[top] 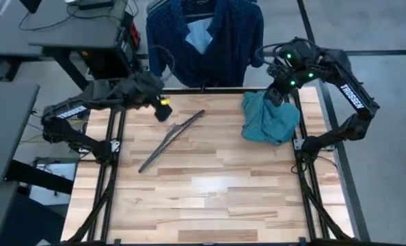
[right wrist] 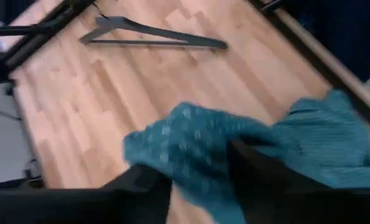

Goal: Hang clothes
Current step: Unhang the green polo shirt from the rack, then unhang the blue polo shirt from the rack

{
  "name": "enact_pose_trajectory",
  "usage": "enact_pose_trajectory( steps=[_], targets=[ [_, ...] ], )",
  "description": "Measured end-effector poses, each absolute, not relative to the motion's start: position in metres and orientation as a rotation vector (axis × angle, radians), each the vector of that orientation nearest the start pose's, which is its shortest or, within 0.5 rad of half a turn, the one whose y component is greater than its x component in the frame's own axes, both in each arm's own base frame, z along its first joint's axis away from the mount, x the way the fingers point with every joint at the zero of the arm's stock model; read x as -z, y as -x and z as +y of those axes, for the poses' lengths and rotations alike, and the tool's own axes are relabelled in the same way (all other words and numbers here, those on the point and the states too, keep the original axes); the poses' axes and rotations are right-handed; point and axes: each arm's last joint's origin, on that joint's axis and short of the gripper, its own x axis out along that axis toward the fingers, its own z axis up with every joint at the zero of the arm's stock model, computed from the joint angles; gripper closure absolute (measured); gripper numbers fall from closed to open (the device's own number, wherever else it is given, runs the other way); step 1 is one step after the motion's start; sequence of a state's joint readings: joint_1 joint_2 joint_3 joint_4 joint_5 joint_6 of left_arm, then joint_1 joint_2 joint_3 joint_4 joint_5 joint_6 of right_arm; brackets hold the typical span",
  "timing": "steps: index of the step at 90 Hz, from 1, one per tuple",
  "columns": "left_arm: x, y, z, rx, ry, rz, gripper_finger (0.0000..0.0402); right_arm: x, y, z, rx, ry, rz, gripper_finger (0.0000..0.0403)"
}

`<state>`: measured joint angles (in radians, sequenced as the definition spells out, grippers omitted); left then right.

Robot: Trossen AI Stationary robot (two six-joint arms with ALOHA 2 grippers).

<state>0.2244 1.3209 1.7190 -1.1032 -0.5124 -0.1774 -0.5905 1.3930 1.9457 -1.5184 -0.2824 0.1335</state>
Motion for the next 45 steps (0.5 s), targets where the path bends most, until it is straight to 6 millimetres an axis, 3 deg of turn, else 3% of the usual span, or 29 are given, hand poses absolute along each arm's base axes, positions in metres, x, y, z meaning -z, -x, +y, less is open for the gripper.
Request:
enact_pose_trajectory(
  steps=[12,22,30,45],
  targets=[
    [-0.461,-0.214,0.074,-0.788,-0.001,0.628,0.021,-0.465,-0.18,-0.097,0.257,-0.59,0.863,0.0205],
    [-0.462,-0.213,0.081,-0.781,-0.078,0.647,0.021,-0.466,-0.183,-0.093,0.22,-0.527,0.861,0.0188],
    [-0.463,-0.213,0.085,-0.779,-0.134,0.655,0.021,-0.473,-0.181,-0.101,0.348,-0.443,0.803,0.0185],
    [-0.466,-0.208,0.103,-0.734,-0.104,0.628,0.021,-0.498,-0.183,-0.135,0.625,-0.213,0.531,0.0184]
  ],
)
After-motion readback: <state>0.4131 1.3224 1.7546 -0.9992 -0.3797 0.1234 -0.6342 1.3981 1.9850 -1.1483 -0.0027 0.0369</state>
